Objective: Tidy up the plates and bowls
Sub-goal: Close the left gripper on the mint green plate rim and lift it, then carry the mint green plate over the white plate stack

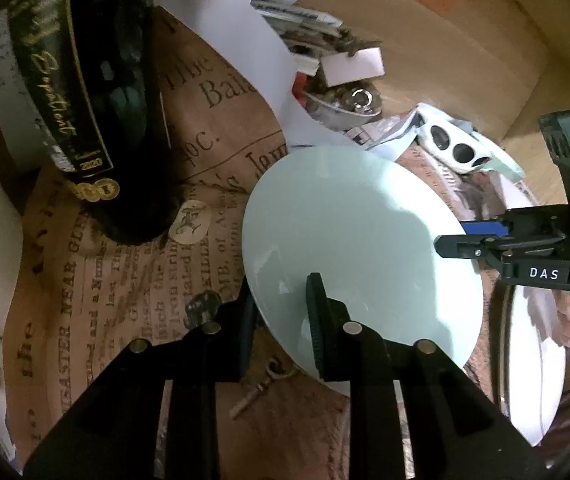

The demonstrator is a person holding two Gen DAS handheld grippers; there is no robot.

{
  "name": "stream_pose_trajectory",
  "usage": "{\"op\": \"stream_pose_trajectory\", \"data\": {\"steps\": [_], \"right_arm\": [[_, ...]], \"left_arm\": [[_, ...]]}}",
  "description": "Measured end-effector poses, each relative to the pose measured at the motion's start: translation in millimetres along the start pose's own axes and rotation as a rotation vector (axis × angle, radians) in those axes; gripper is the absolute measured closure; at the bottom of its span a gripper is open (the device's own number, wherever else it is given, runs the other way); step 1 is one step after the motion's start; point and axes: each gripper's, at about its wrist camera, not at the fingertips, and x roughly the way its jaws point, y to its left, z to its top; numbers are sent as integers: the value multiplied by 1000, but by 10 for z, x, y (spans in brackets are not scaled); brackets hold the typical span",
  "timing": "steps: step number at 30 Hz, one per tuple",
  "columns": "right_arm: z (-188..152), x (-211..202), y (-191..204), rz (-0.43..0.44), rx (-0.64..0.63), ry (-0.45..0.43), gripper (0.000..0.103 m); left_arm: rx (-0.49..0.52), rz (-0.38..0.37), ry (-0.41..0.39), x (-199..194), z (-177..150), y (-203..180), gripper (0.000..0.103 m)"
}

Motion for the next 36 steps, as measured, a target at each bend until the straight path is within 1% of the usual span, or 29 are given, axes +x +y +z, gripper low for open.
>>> {"op": "stream_pose_trajectory", "data": {"steps": [4, 8, 20, 30, 36], "right_arm": [[-116, -131, 13, 17, 16, -37, 76], [-261, -290, 48, 7, 15, -82, 76], [-671, -768, -103, 5, 48, -209, 76], [-1135, -1047, -208, -4, 107, -263, 76], [-1435, -1114, -307, -17, 157, -268, 76]], "left_arm": [[20, 5, -47, -147, -49, -92, 81], [51, 13, -83, -277, -124, -210, 81], [98, -22, -147, -621, -310, -540, 81], [144, -68, -149, -772, -527, -854, 81], [182, -89, -125, -759, -669, -1077, 81]]}}
